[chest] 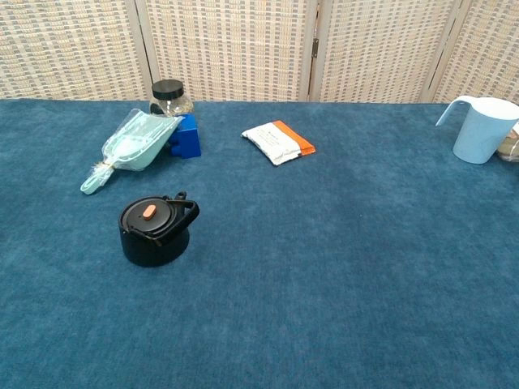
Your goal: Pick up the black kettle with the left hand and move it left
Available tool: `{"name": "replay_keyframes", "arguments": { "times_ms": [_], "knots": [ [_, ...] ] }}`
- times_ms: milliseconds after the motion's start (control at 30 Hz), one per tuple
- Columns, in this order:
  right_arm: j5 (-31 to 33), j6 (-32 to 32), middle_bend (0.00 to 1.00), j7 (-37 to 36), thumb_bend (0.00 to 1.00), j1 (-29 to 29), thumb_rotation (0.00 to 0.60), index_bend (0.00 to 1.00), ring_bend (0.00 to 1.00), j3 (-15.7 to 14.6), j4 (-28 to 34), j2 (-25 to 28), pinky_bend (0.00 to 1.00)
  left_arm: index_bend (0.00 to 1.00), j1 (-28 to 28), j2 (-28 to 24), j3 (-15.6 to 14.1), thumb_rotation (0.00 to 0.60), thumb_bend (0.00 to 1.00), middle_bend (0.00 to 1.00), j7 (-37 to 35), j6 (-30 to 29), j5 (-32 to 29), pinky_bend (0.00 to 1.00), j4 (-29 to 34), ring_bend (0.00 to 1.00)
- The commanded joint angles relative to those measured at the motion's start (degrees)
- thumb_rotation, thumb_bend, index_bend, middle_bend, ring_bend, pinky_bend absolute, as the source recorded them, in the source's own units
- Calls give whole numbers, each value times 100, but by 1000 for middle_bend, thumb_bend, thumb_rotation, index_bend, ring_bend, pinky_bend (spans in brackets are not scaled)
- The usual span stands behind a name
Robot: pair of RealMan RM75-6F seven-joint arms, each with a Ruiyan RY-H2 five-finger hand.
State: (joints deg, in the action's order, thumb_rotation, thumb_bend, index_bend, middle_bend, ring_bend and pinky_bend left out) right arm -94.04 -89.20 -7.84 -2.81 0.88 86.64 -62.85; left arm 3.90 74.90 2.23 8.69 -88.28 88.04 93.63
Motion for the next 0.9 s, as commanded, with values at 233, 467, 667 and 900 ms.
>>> {"name": "replay_keyframes", "arguments": {
  "times_ms": [233,467,667,900],
  "knots": [
    [-11,-51,318,33,146,4,600,223,124,7,39,28,156,389,17,-2,-9,600,163,412,-137,-31,88,170,-95,308],
    [95,-295,317,75,146,88,600,224,124,129,106,66,156,388,189,-127,-35,600,162,412,-558,134,285,170,-179,308],
    [185,-340,317,140,146,109,600,224,124,194,159,82,156,385,401,-232,-11,600,162,412,-781,291,466,169,-237,309],
    [278,-272,314,220,146,85,600,224,124,238,204,70,156,368,793,-254,72,600,162,407,-615,764,495,169,-117,308]
  ]
}}
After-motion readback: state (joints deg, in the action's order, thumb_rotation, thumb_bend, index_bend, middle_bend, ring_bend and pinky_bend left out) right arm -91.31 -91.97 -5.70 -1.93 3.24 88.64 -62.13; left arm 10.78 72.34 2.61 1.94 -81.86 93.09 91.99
